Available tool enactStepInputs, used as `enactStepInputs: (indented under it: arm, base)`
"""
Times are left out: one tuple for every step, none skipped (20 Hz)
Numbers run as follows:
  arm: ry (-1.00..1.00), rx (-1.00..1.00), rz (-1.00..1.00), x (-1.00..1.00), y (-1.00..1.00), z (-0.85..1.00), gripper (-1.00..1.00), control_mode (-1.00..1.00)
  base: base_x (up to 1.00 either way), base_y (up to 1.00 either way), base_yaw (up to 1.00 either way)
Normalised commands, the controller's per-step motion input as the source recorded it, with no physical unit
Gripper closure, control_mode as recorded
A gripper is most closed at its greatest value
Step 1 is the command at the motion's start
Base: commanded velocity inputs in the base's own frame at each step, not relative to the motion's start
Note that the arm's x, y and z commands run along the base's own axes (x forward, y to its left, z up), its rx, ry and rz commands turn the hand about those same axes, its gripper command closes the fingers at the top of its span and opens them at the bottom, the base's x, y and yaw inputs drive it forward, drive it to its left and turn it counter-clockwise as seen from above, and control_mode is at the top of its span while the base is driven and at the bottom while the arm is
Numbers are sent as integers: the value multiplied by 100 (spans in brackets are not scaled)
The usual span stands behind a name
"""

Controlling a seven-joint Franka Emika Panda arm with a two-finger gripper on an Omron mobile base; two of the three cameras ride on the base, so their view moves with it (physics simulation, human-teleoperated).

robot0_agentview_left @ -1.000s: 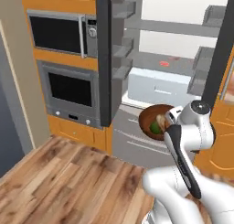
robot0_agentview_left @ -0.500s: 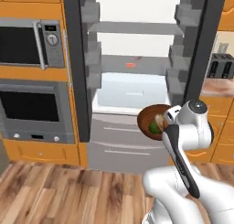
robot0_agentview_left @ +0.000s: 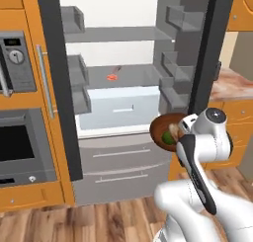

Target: Pick the chicken drumstick and lime from their plates and place them in the bowl. Then put the bowl in the fridge.

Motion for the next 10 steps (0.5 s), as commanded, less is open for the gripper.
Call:
enactStepInputs:
  arm:
    - [0,0,0,0,0,0,100,100]
    - [0,0,0,0,0,0,100,100]
    - [0,0,0,0,0,0,100,100]
    - [0,0,0,0,0,0,100,100]
    - [0,0,0,0,0,0,100,100]
    - [0,0,0,0,0,0,100,100]
    - [0,0,0,0,0,0,100,100]
    - [0,0,0,0,0,0,100,100]
    - [0,0,0,0,0,0,100,100]
    - [0,0,0,0,0,0,100,100]
  base:
    - [62,46,-30]
    - [61,50,-26]
    - [59,52,-19]
    - [57,52,-17]
    - [52,49,-14]
    - [48,49,-10]
    - [41,53,-6]
    - [30,56,-4]
    - [36,52,-6]
    - [34,50,-7]
